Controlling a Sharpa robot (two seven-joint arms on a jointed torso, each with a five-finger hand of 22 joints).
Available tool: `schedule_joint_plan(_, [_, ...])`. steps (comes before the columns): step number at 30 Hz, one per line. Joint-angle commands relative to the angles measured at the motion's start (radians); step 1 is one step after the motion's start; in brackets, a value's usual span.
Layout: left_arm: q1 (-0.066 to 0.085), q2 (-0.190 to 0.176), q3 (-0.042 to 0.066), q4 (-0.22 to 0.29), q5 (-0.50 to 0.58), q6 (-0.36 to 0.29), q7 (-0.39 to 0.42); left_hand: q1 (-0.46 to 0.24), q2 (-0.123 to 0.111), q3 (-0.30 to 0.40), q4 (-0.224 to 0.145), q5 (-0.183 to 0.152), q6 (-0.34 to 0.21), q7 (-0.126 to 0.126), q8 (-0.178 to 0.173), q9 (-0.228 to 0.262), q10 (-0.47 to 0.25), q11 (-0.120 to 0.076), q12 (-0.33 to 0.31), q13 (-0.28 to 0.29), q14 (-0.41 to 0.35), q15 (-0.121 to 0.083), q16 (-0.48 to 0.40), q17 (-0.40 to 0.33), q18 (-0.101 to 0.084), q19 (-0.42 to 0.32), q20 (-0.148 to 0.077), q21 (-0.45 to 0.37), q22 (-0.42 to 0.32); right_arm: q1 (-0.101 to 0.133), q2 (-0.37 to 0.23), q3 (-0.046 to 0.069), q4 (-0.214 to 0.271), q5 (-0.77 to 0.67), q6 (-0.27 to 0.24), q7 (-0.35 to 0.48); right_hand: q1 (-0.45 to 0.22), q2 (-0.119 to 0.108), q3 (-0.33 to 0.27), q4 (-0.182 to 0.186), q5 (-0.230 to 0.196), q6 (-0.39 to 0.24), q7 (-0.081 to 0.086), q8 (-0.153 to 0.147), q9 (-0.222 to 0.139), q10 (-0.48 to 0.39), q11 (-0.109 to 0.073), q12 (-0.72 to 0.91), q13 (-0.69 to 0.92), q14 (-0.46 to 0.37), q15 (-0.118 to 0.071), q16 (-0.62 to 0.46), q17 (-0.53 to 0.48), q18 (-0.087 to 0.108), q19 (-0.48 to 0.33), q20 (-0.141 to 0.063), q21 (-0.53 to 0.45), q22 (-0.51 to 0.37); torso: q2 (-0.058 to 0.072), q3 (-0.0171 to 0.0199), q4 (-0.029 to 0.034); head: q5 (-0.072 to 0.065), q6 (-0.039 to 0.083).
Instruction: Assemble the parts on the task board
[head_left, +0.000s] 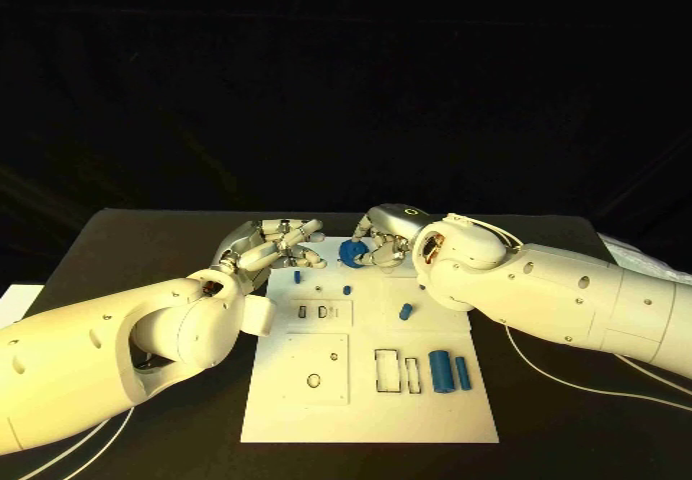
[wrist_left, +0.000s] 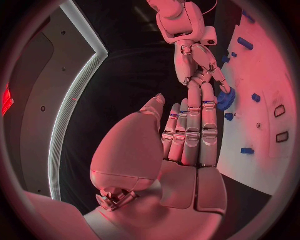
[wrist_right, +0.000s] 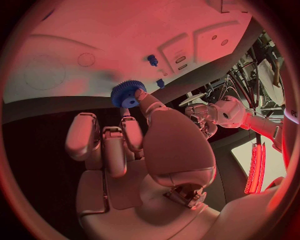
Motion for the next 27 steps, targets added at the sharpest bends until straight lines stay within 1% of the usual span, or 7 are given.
schedule_joint_plan(1, [0.000, 0.003, 0.001, 0.001, -0.002, 0.021, 0.005, 0.005, 0.006, -0.001, -0.006, 0.001, 0.005, 0.004, 0.002, 0.000, 0.007, -0.003, 0.002, -0.002, -0.003, -0.001, -0.002, 0.001, 0.015, -0.009, -0.001, -0.005, 0.001, -0.002, 0.019, -0.003, -0.017, -0.027, 0.000, -0.019, -0.012, 0.000, 0.005, 0.001, -0.006, 0.020, -0.012, 0.006, 0.005, 0.005, 0.001, 0.000, 0.001, 0.080, -0.006, 0.004, 0.127, -0.014, 0.007, -0.002, 0.004, 0.002, 0.001, 0.0003, 0.0001, 0.004, 0.001])
schedule_joint_plan(3, [0.000, 0.003, 0.001, 0.001, -0.002, 0.021, 0.004, 0.005, 0.006, 0.000, -0.006, 0.001, 0.005, 0.004, 0.002, 0.000, 0.007, -0.003, 0.002, -0.002, -0.003, -0.001, -0.002, 0.002, 0.015, -0.009, -0.001, -0.005, 0.001, -0.004, 0.030, -0.004, -0.025, -0.029, 0.002, -0.022, -0.012, 0.000, 0.005, 0.001, -0.006, 0.020, -0.012, 0.006, 0.005, 0.005, 0.001, 0.000, 0.001, 0.080, -0.006, 0.004, 0.127, -0.014, 0.007, -0.002, 0.004, 0.002, 0.001, 0.0015, -0.0011, 0.010, 0.002])
schedule_joint_plan(6, [0.000, 0.003, 0.001, 0.001, -0.002, 0.020, 0.003, 0.005, 0.006, 0.000, -0.006, 0.001, 0.005, 0.004, 0.002, 0.000, 0.007, -0.003, 0.002, -0.002, -0.003, -0.001, -0.002, 0.002, 0.015, -0.009, -0.001, -0.005, 0.001, -0.006, 0.044, -0.006, -0.037, -0.031, 0.005, -0.027, -0.014, -0.001, 0.006, 0.002, -0.006, 0.018, -0.011, 0.004, 0.005, 0.002, 0.001, -0.007, -0.006, 0.080, -0.006, 0.003, 0.125, -0.014, 0.007, -0.002, 0.004, 0.001, 0.000, 0.0024, -0.0010, 0.009, -0.002])
schedule_joint_plan(13, [0.000, 0.004, 0.001, 0.002, -0.002, 0.020, 0.003, 0.004, 0.006, -0.001, -0.005, 0.000, 0.005, 0.005, 0.002, 0.000, 0.008, -0.003, 0.002, -0.002, -0.003, -0.001, -0.002, 0.002, 0.015, -0.009, -0.001, -0.005, 0.001, -0.015, 0.070, -0.008, -0.054, -0.046, 0.009, -0.026, -0.020, -0.010, 0.007, 0.002, -0.008, 0.012, -0.009, -0.003, 0.002, -0.003, 0.003, -0.017, -0.012, 0.080, -0.005, 0.003, 0.126, -0.015, 0.008, -0.002, 0.005, 0.004, 0.001, 0.0020, -0.0027, 0.022, -0.001])
schedule_joint_plan(16, [0.000, 0.005, 0.001, 0.002, -0.002, 0.021, 0.003, 0.004, 0.006, -0.001, -0.005, 0.000, 0.005, 0.005, 0.002, 0.000, 0.008, -0.003, 0.002, -0.002, -0.003, -0.001, -0.002, 0.002, 0.015, -0.009, -0.001, -0.005, 0.001, -0.018, 0.079, -0.009, -0.060, -0.053, 0.008, -0.027, -0.021, -0.012, 0.007, 0.002, -0.008, 0.012, -0.009, -0.004, 0.002, -0.003, 0.003, -0.017, -0.012, 0.080, -0.005, 0.004, 0.127, -0.015, 0.008, -0.001, 0.005, 0.005, 0.000, 0.0031, -0.0016, 0.023, -0.005])
schedule_joint_plan(20, [0.000, 0.006, 0.001, 0.003, -0.002, 0.021, 0.003, 0.004, 0.006, -0.001, -0.005, 0.000, 0.005, 0.005, 0.002, 0.000, 0.008, -0.003, 0.002, -0.002, -0.003, -0.001, -0.002, 0.002, 0.015, -0.009, -0.001, -0.005, 0.001, -0.021, 0.090, -0.010, -0.070, -0.060, 0.005, -0.031, -0.026, -0.020, 0.008, 0.001, -0.012, 0.001, -0.005, -0.015, -0.002, -0.008, 0.006, -0.027, -0.018, 0.080, -0.003, 0.005, 0.129, -0.015, 0.008, 0.000, 0.005, 0.005, 0.001, 0.0013, -0.0023, 0.024, -0.002])
schedule_joint_plan(27, [0.000, 0.006, 0.001, 0.003, -0.002, 0.022, 0.002, 0.004, 0.006, -0.001, -0.005, 0.000, 0.005, 0.005, 0.002, 0.000, 0.008, -0.003, 0.002, -0.002, -0.003, -0.001, -0.002, 0.002, 0.015, -0.009, -0.001, -0.005, 0.001, -0.022, 0.100, -0.011, -0.083, -0.072, -0.003, -0.036, -0.028, -0.033, 0.014, -0.003, -0.026, -0.030, 0.005, -0.041, -0.010, -0.045, 0.015, -0.094, -0.071, 0.080, 0.004, 0.005, 0.131, -0.013, 0.001, 0.006, 0.000, -0.006, 0.000, 0.0014, -0.0017, 0.023, -0.007])
